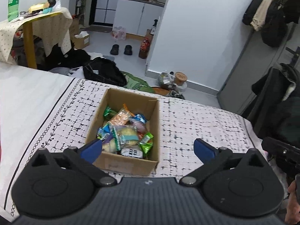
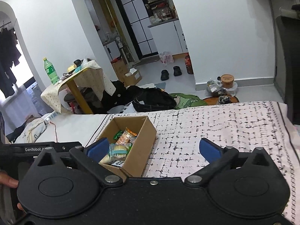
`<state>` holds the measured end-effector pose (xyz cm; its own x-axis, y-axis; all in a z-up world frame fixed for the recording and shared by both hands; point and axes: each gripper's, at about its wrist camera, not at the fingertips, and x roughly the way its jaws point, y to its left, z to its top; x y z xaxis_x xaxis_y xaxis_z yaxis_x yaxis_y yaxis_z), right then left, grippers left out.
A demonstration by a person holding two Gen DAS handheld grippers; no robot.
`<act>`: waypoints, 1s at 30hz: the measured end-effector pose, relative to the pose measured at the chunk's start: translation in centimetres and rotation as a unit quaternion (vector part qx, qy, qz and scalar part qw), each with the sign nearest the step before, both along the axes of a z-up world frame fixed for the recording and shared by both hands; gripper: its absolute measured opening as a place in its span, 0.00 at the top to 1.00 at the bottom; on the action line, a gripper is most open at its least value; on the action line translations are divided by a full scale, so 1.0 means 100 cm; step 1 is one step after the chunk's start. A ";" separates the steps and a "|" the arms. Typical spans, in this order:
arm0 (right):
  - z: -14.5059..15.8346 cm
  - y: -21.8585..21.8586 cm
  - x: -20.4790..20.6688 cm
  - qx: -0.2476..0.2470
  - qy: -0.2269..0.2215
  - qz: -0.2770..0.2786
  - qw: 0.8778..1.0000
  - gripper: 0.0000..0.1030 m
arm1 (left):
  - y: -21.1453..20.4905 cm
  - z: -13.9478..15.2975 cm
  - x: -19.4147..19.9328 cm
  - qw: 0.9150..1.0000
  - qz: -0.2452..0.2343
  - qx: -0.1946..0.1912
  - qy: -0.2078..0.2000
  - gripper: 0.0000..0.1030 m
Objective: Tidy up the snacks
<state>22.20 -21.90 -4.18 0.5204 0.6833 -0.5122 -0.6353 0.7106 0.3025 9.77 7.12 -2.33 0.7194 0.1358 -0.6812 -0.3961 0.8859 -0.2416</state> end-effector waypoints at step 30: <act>0.015 -0.034 -0.089 0.008 0.020 -0.009 1.000 0.00 | -0.033 0.040 -0.067 0.995 -0.096 0.006 -0.003 0.00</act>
